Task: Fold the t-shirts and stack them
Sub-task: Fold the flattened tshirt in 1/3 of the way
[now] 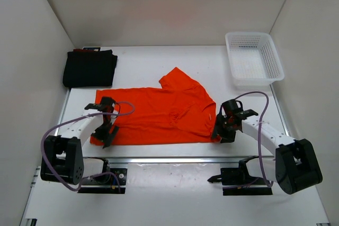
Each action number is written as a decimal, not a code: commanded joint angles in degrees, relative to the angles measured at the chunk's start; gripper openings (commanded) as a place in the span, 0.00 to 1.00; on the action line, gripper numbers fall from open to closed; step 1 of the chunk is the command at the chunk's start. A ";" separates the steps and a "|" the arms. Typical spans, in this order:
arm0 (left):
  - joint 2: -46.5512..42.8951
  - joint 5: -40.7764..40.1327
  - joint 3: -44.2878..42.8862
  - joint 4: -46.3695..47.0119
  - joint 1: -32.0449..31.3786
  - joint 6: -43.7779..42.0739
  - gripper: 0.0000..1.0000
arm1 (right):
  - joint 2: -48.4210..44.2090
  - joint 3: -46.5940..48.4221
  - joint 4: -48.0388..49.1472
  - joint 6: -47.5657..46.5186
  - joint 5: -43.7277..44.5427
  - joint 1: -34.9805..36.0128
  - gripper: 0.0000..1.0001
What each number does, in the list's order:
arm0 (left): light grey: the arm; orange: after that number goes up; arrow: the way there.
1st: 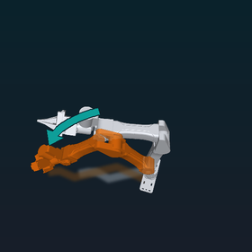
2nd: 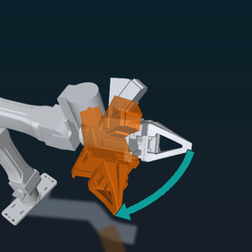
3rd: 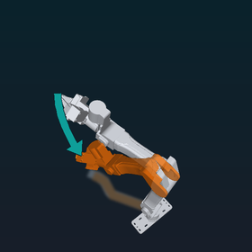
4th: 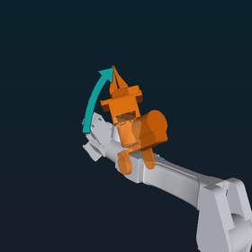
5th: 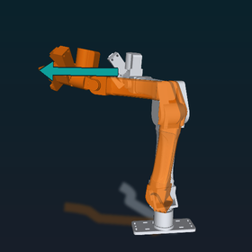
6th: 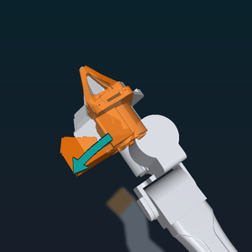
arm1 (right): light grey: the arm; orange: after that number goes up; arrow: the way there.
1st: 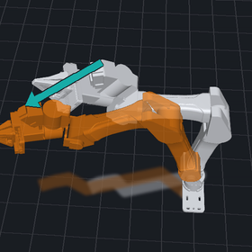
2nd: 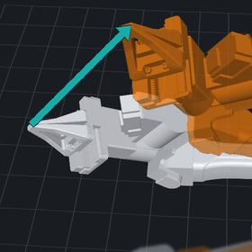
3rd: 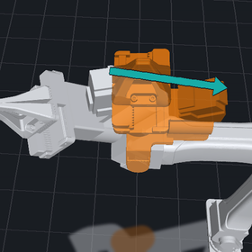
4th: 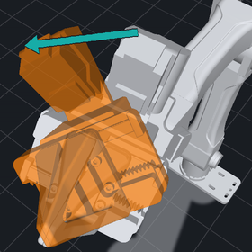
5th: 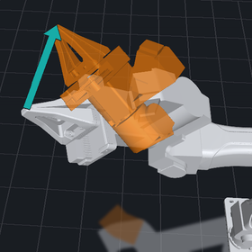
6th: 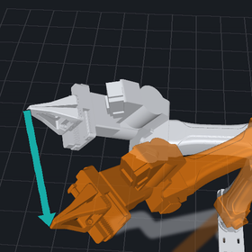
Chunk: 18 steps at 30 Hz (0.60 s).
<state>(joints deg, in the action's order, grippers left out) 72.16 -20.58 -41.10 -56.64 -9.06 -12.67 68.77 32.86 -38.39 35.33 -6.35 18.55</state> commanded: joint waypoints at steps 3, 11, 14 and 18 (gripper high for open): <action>-2.20 -6.76 6.38 0.39 4.48 -4.91 0.99 | -0.66 -3.85 9.29 1.84 -2.25 -1.93 0.44; 1.23 -10.44 10.78 9.18 7.04 -7.11 0.95 | -7.14 -7.98 8.78 2.02 -4.55 -6.24 0.00; 0.71 -9.57 12.10 10.06 6.78 -7.81 0.77 | -10.75 -8.42 5.89 2.19 -3.33 -8.17 0.00; -1.75 -9.91 13.85 11.28 5.55 -11.76 0.20 | -12.26 -7.90 5.18 3.43 -3.84 -8.17 0.00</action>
<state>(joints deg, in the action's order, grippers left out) 72.97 -29.58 -28.53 -48.53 -2.79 -21.37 57.39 24.64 -31.86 37.80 -11.18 10.72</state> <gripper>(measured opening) 0.375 0.045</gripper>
